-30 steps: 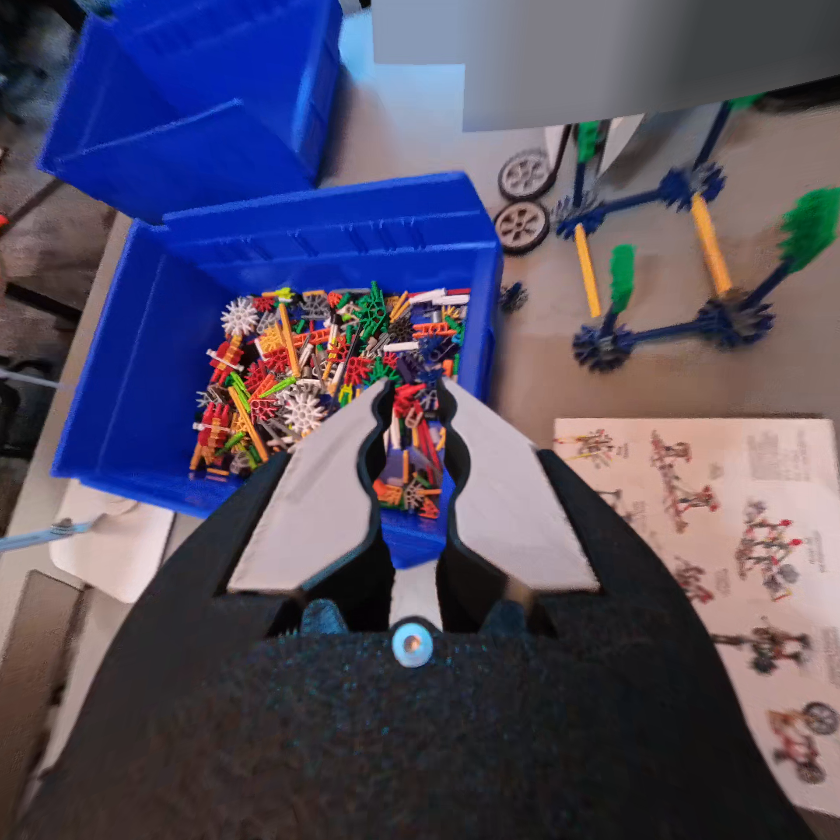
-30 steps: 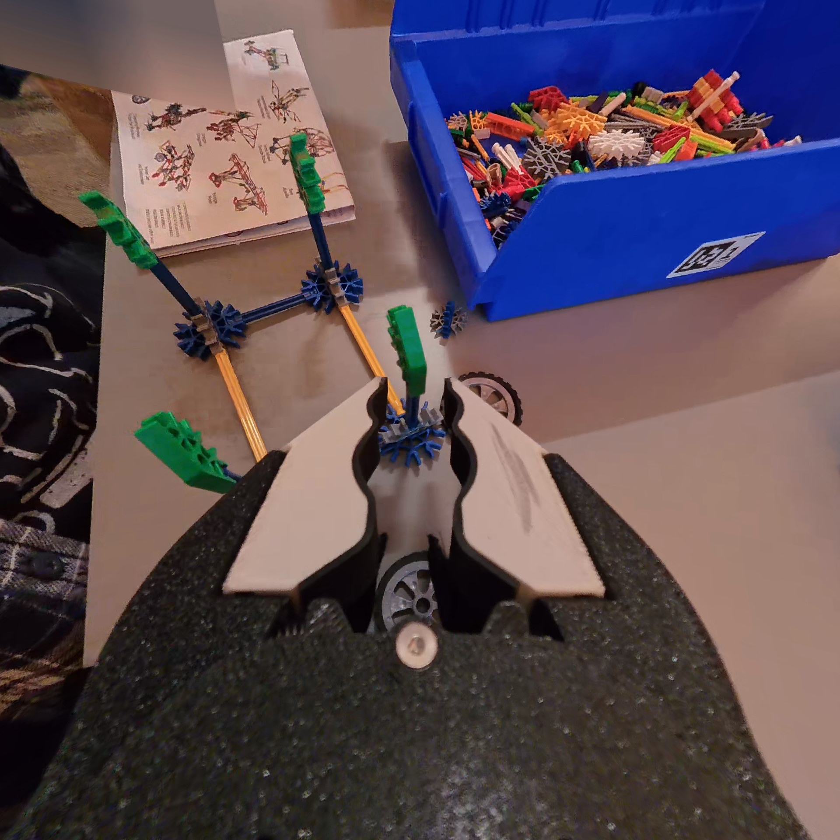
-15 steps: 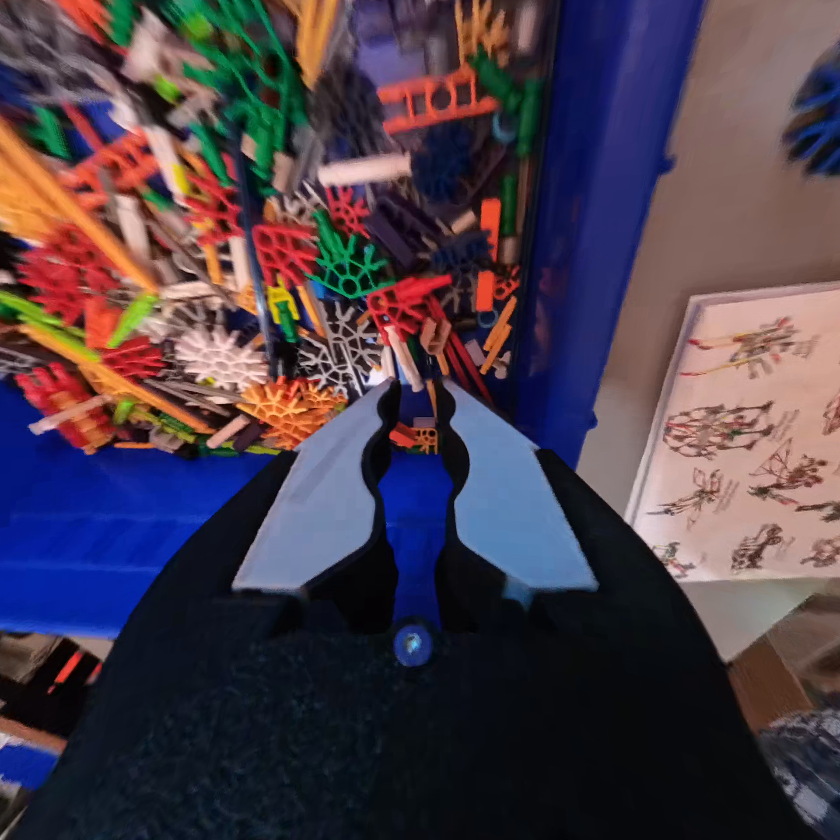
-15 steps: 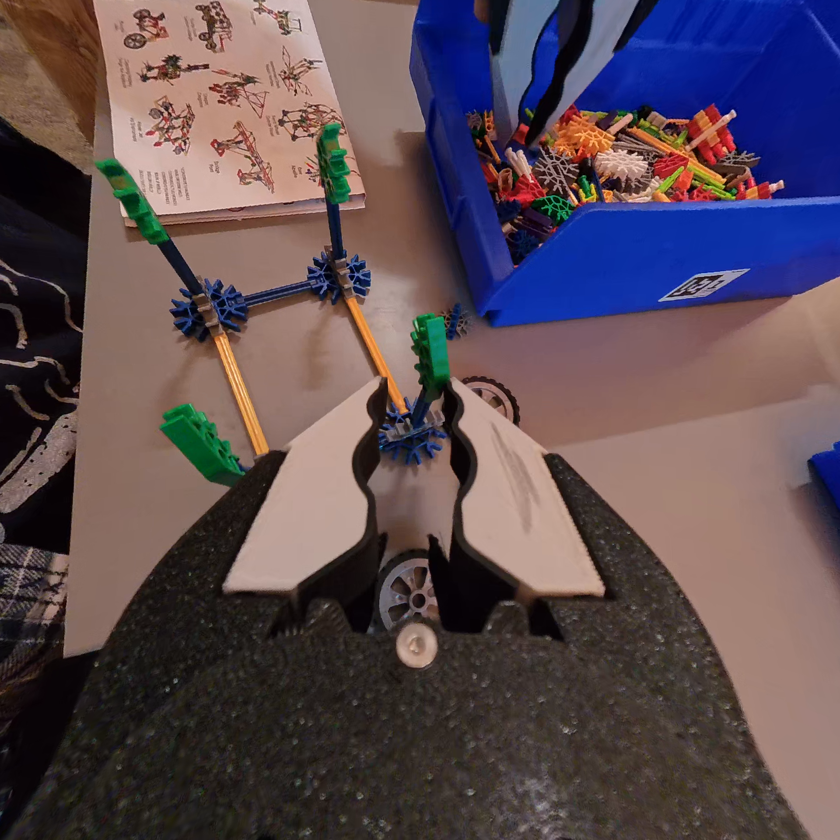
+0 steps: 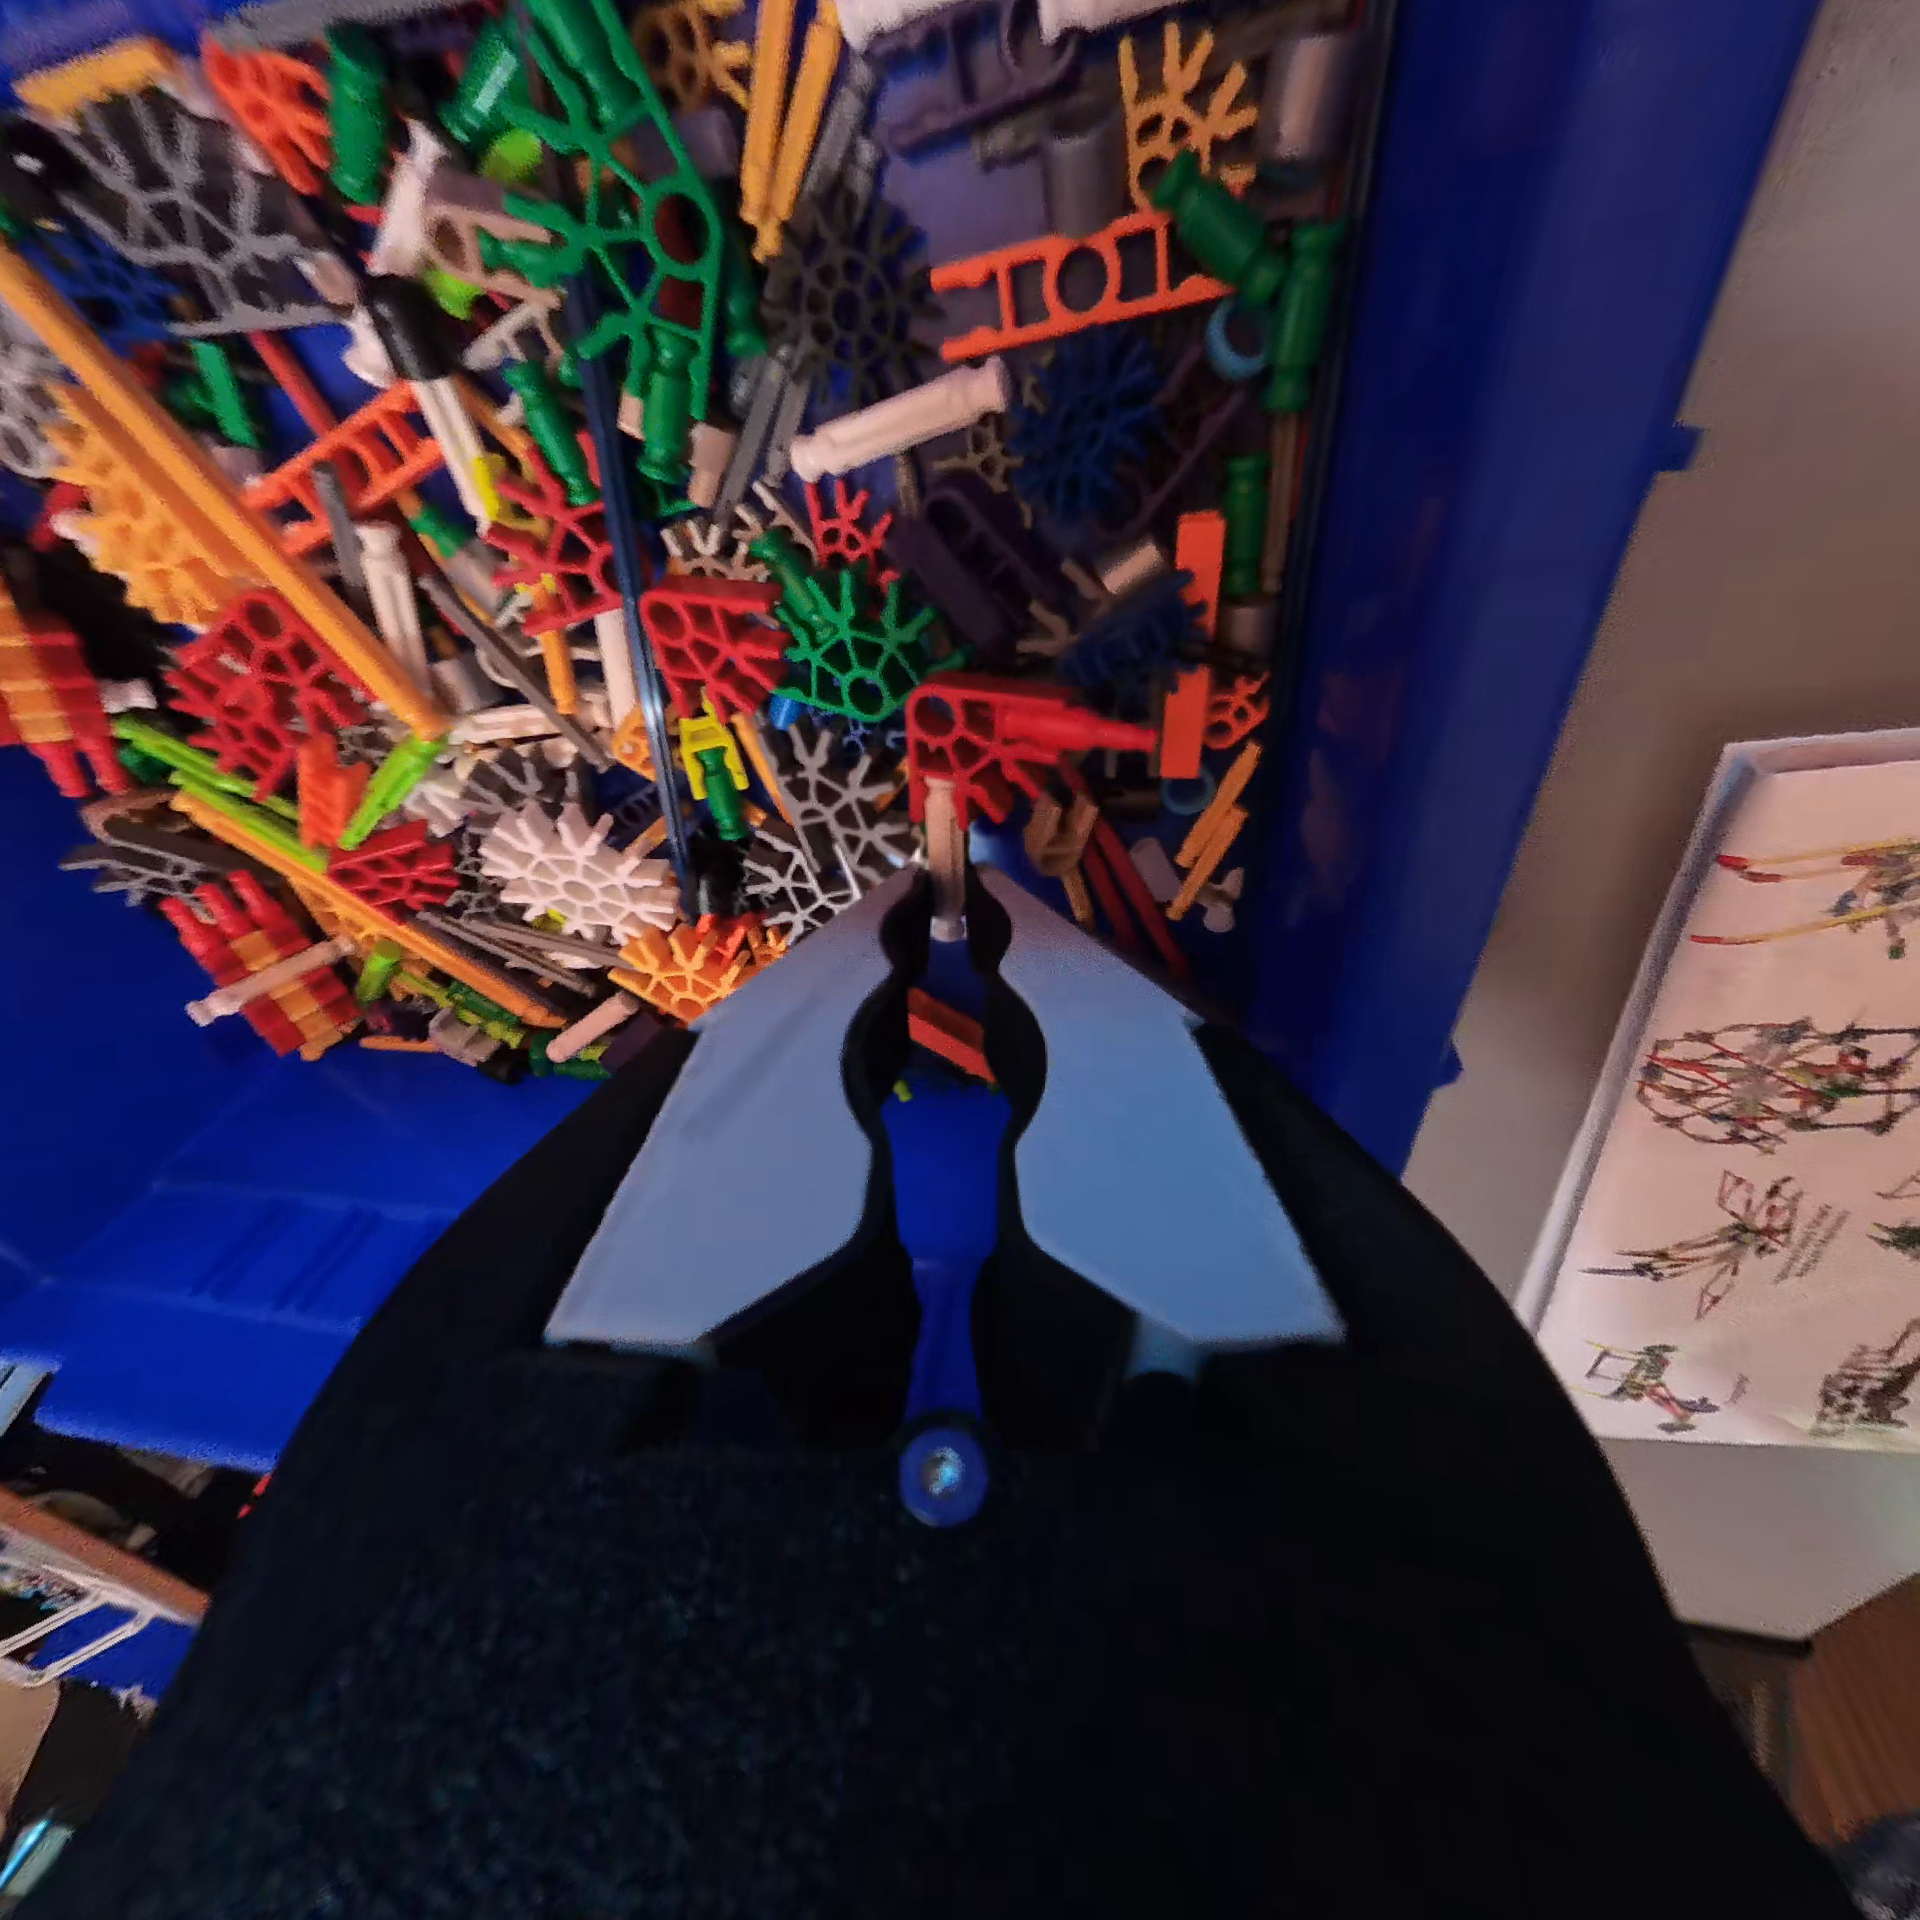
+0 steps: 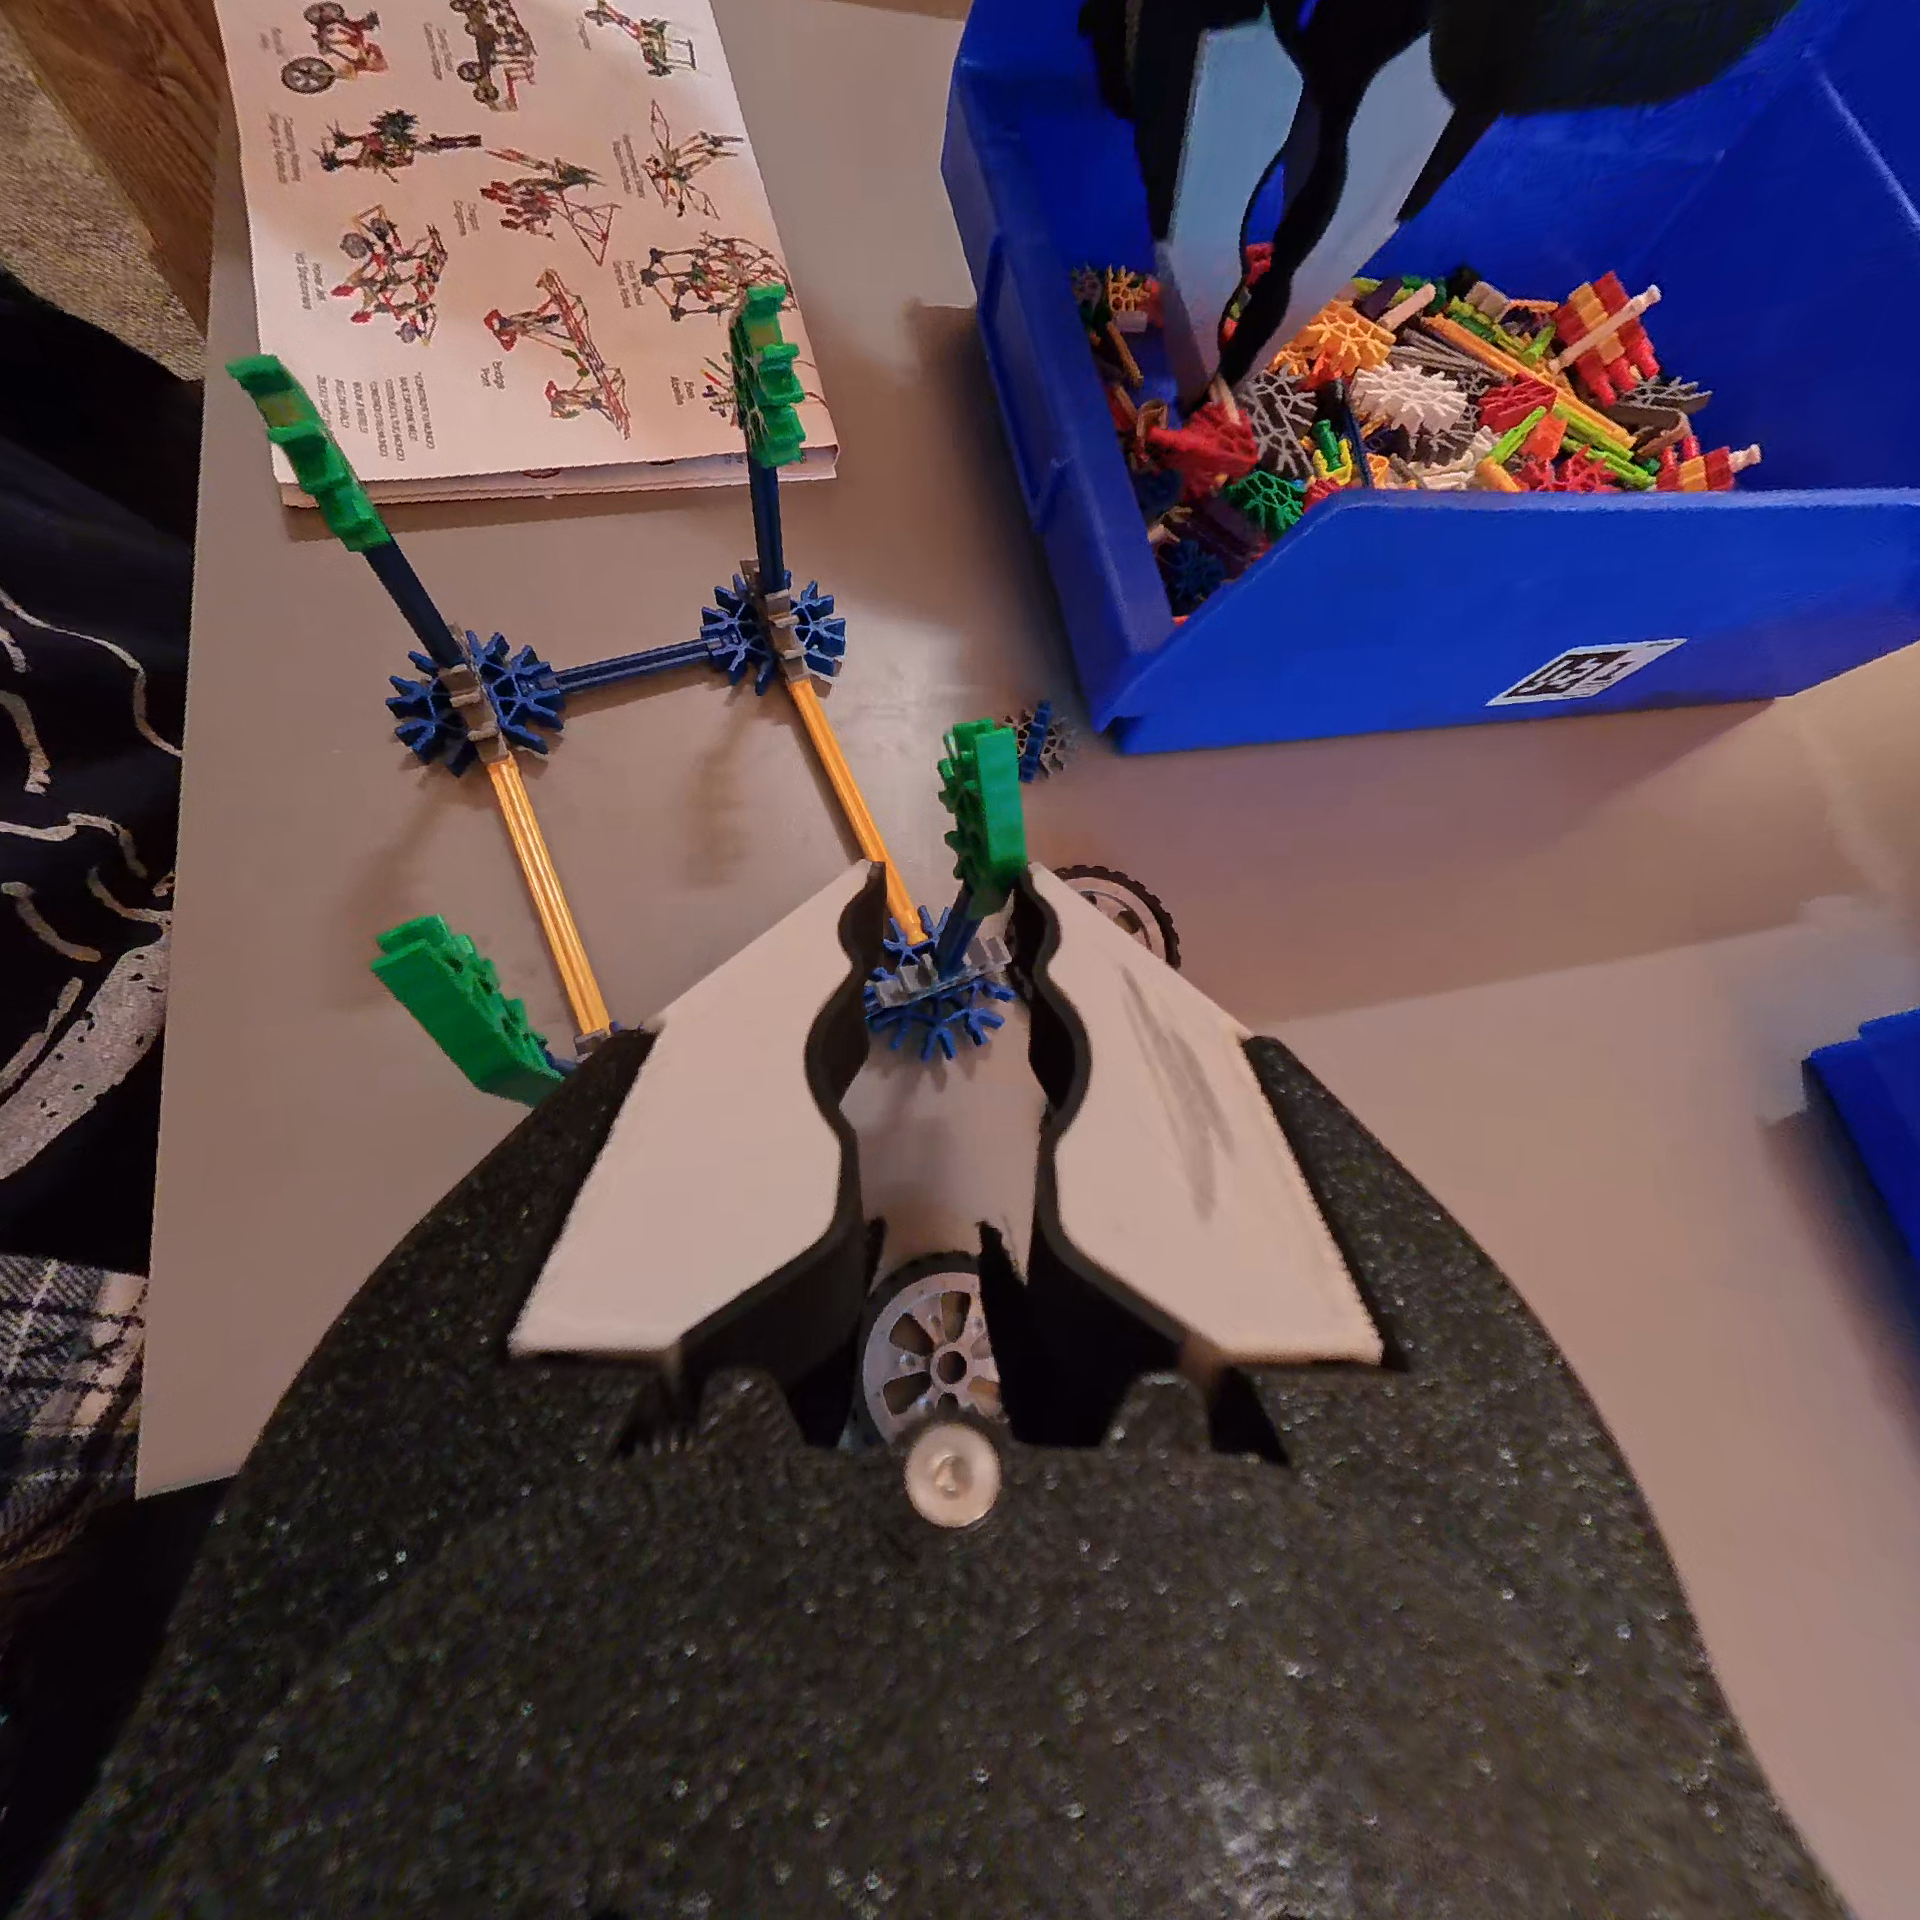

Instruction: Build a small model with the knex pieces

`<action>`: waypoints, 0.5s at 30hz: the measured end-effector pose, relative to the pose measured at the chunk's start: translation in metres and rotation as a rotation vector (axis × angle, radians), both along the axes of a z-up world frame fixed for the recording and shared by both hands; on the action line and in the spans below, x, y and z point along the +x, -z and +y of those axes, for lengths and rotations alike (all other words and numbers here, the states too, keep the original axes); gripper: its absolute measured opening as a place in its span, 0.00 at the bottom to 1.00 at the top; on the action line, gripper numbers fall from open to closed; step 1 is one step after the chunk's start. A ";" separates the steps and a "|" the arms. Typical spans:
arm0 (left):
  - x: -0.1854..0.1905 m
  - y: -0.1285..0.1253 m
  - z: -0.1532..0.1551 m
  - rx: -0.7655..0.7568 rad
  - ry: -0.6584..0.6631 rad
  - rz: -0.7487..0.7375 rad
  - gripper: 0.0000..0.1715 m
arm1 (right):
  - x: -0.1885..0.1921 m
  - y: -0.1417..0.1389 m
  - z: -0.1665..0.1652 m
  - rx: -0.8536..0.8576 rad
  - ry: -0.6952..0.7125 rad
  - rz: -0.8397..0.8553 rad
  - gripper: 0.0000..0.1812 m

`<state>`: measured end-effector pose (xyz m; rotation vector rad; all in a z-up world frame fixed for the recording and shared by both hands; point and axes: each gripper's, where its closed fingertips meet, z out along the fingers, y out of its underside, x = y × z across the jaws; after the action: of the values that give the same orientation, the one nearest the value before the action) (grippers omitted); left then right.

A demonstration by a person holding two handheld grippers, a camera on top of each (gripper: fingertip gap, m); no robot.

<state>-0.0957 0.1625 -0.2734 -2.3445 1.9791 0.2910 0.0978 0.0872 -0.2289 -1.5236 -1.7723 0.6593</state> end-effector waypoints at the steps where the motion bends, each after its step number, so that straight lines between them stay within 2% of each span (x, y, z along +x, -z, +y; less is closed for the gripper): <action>1: 0.001 -0.004 0.000 0.017 -0.001 -0.015 0.02 | 0.000 0.000 0.000 0.002 0.001 0.001 0.13; 9: 0.008 -0.052 0.005 0.246 0.006 -0.129 0.02 | -0.002 -0.004 0.002 -0.023 0.011 0.028 0.13; 15: 0.032 -0.073 -0.003 0.345 0.106 -0.207 0.02 | -0.003 -0.018 0.008 -0.077 0.041 0.110 0.13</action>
<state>-0.0639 0.1597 -0.2009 -1.9662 1.7842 0.3369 0.0950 0.0953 -0.2110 -1.5399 -1.6464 0.7838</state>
